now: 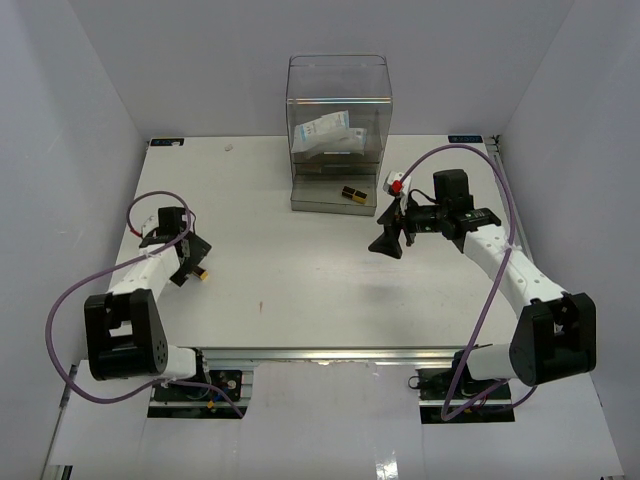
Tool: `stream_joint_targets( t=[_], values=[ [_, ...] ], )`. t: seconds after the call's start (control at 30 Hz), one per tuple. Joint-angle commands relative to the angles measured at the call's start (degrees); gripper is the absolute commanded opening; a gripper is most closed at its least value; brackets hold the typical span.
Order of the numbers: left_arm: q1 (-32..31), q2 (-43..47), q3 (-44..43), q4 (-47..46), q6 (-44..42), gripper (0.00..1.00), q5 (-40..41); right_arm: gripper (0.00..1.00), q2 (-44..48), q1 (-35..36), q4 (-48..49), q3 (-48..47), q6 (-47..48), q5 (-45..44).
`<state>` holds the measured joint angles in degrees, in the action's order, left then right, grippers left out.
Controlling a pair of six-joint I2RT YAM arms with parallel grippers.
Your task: Organize the makeup
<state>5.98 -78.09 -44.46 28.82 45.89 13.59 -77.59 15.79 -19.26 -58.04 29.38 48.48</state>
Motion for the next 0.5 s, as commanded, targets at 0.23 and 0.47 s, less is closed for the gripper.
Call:
stream_joint_targets(
  t=[0.23,0.47],
  values=[
    [0.7,-5.2,-2.0,-0.4,1.7,0.62,1.3,0.90,2.8,0.0,0.9,0.3,1.1,-0.5],
    [0.8,-4.2,-1.8,-2.6,0.9,0.35,-2.1,0.90,2.4,0.0,0.9,0.5,1.5,-1.2]
  ],
)
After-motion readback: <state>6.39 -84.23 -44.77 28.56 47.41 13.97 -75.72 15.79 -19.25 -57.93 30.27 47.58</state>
